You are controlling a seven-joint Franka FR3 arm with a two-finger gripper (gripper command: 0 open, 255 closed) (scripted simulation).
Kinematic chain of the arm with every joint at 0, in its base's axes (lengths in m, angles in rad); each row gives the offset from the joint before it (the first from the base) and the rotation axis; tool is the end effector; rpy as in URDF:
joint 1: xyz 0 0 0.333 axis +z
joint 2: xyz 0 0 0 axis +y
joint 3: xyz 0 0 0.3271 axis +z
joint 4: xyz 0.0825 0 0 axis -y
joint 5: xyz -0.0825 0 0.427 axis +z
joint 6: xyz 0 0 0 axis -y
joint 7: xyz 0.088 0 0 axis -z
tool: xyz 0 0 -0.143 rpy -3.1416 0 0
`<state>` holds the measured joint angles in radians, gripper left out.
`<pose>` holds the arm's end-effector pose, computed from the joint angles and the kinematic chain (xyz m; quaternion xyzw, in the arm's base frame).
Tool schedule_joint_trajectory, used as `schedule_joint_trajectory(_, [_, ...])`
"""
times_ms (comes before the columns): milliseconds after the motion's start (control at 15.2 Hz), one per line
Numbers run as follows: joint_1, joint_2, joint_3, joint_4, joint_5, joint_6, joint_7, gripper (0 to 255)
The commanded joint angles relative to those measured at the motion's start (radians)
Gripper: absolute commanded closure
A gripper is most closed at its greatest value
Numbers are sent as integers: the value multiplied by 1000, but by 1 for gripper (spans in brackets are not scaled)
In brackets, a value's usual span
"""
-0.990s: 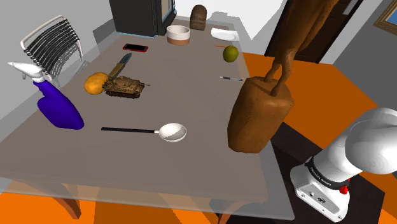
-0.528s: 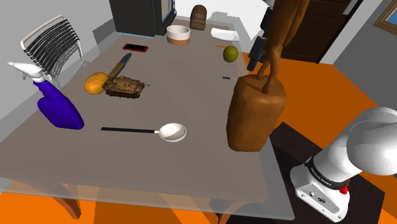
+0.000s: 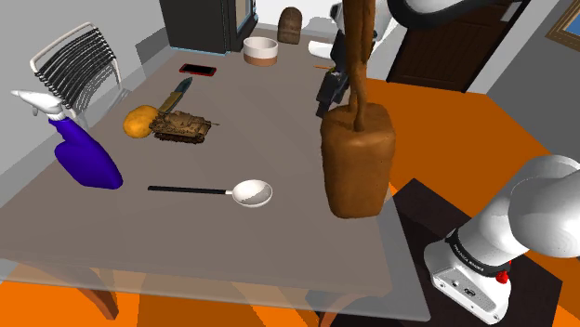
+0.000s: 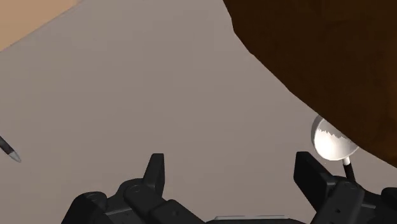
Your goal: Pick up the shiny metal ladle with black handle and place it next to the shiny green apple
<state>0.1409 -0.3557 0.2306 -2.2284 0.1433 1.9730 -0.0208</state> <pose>0.4585 0.1988 0.4817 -0.9848 -0.1650 -0.0414 0.0348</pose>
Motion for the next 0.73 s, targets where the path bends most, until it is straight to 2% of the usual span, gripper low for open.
schedule_joint_trajectory(0, [13, 72, 22, 26, -5, 15, -7, 0])
schedule_joint_trajectory(660, [86, 391, 114, 214, -68, 156, -6, 0])
